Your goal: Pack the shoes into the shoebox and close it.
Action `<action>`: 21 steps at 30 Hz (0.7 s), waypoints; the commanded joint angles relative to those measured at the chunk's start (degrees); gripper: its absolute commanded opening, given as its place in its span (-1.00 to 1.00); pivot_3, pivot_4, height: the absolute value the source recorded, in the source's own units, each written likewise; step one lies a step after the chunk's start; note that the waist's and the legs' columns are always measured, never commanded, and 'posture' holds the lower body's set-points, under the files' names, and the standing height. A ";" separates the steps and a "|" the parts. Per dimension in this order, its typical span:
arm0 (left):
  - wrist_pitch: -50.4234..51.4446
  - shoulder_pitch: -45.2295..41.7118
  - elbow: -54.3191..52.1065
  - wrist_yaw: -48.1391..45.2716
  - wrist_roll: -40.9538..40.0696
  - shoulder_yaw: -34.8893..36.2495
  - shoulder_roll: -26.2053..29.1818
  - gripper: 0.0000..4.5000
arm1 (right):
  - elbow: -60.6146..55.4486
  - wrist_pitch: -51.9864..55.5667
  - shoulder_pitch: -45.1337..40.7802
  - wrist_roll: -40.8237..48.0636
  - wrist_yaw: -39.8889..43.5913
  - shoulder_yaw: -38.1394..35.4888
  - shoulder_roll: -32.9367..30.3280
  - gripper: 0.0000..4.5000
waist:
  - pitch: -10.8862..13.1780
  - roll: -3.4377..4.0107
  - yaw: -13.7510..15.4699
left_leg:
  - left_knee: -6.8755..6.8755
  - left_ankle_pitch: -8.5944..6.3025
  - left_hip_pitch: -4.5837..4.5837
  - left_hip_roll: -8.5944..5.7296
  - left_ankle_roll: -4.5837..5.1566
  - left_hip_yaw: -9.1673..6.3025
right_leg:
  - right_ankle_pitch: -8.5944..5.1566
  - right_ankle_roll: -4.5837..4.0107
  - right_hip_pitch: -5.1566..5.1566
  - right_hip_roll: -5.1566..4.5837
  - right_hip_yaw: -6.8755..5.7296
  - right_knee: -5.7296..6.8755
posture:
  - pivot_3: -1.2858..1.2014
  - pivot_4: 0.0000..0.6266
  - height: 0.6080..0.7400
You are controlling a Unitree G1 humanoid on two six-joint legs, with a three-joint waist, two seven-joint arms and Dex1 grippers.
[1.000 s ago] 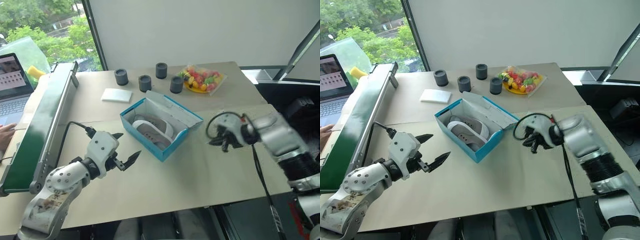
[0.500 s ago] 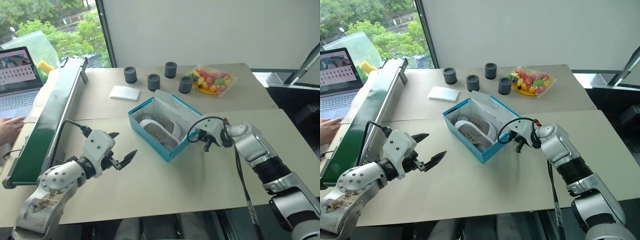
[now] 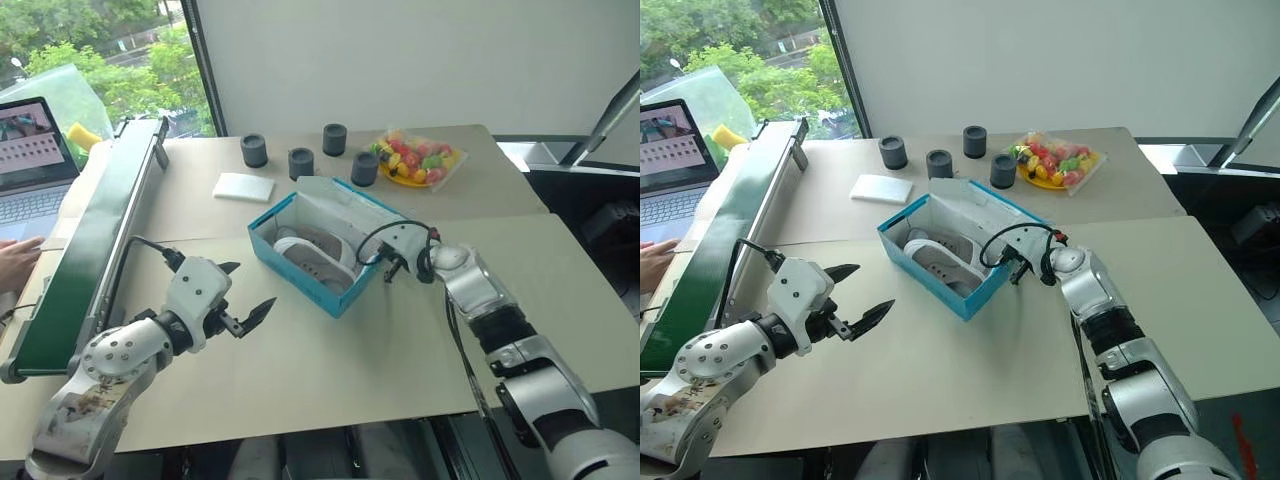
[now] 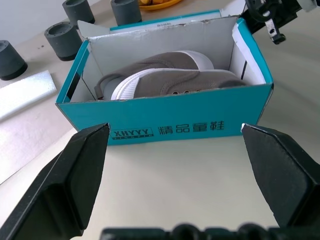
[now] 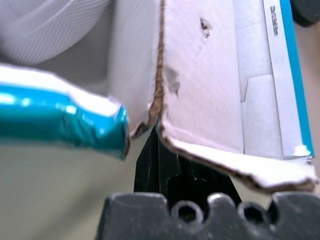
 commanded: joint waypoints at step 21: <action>-0.72 -1.62 -0.47 -1.79 -0.18 1.84 1.59 1.00 | -11.42 10.12 -0.91 39.97 -0.01 -30.75 18.30 -0.94 | 0.02 0.04 -1.27 | 0.00 0.00 0.00 0.04 0.00 -0.15 | 0.01 -0.01 -0.02 0.00 0.00 0.06 | 0.03 -0.52 0.87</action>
